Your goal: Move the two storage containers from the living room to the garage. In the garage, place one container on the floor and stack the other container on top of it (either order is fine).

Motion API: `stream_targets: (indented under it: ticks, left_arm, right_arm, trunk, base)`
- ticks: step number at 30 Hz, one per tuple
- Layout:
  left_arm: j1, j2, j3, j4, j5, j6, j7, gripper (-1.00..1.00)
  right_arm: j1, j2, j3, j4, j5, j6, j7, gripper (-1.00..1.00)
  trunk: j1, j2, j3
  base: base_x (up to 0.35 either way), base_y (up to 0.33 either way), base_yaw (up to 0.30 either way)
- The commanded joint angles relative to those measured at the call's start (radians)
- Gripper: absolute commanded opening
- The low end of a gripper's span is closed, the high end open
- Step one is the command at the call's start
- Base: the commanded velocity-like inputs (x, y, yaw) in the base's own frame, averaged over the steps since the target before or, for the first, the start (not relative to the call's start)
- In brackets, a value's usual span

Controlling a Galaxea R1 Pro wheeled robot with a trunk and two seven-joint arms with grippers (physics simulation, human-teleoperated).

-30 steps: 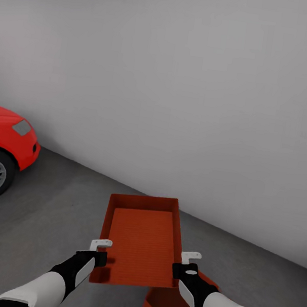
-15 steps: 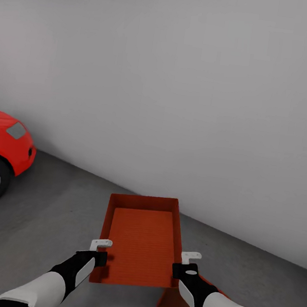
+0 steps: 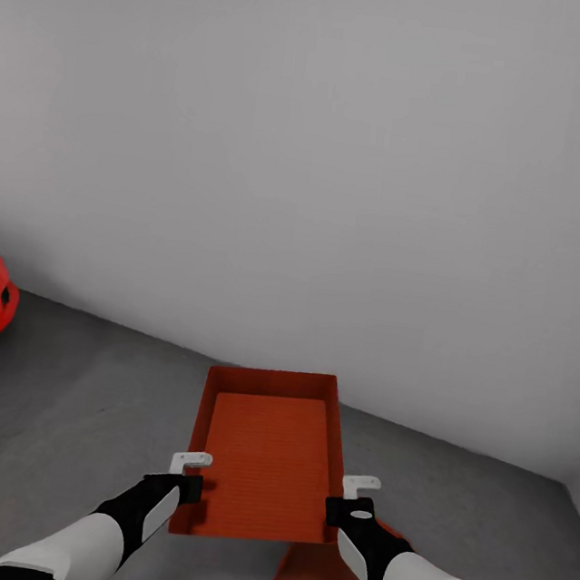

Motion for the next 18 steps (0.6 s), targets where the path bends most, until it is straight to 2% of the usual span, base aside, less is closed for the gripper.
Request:
stream_targets:
  ticks: [1, 18]
  left_arm:
    - [-0.001, 0.001, -0.001, -0.007, 0.011, 0.006, 0.015, -1.00]
    - [-0.001, 0.001, -0.001, -0.007, 0.011, 0.006, 0.015, -1.00]
  right_arm:
    - [-0.001, -0.003, -0.025, 0.020, -0.022, 0.003, -0.014, -1.00]
    - [-0.001, -0.003, -0.025, 0.020, -0.022, 0.003, -0.014, -1.00]
  trunk:
    - [0.001, -0.002, -0.002]
    - [0.001, -0.002, -0.002]
  base:
    - [0.000, 0.000, -0.247]
    - [0.000, 0.000, -0.247]
